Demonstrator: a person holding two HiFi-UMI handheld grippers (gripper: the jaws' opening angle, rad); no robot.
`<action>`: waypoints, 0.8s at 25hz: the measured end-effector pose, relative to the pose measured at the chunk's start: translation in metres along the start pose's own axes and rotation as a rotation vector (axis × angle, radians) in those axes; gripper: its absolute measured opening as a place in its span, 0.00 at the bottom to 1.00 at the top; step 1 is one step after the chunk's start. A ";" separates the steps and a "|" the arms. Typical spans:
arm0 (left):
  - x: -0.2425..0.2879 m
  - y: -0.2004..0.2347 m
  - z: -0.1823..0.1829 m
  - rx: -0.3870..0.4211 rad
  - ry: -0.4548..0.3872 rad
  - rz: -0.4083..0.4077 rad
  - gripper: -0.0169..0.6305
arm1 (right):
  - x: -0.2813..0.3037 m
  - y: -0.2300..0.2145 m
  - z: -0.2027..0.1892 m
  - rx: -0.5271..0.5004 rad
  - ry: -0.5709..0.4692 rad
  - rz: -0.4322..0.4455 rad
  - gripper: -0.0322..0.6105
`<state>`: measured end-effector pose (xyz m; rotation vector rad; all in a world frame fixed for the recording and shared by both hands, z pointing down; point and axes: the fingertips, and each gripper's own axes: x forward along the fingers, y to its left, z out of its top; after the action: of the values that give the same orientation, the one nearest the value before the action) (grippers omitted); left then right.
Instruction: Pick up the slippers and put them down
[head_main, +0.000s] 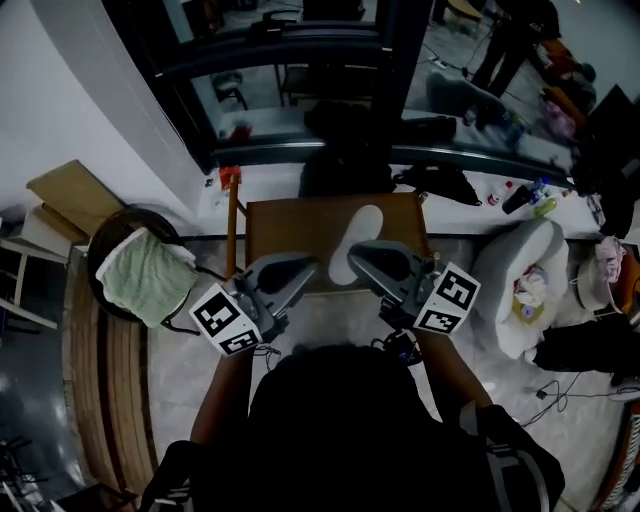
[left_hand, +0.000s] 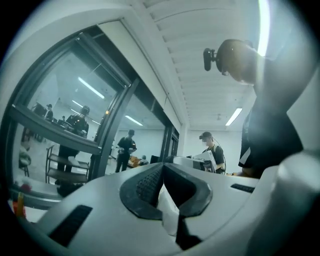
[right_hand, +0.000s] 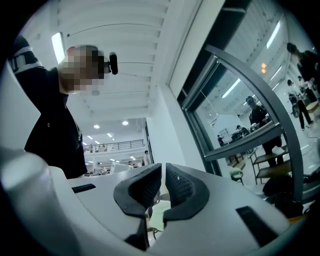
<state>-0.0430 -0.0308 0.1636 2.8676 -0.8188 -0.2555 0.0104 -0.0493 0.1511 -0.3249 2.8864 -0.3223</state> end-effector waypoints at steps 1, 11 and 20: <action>-0.001 -0.002 0.002 0.000 -0.007 0.007 0.05 | -0.001 0.002 0.000 -0.003 0.000 0.008 0.11; 0.018 -0.023 -0.005 0.031 0.001 -0.064 0.05 | -0.031 0.004 -0.007 -0.018 -0.023 -0.011 0.11; 0.044 -0.049 -0.028 0.050 0.083 -0.131 0.05 | -0.043 0.013 -0.013 -0.082 -0.002 0.024 0.10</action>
<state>0.0247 -0.0107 0.1761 2.9603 -0.6326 -0.1307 0.0454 -0.0245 0.1690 -0.3041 2.9049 -0.1993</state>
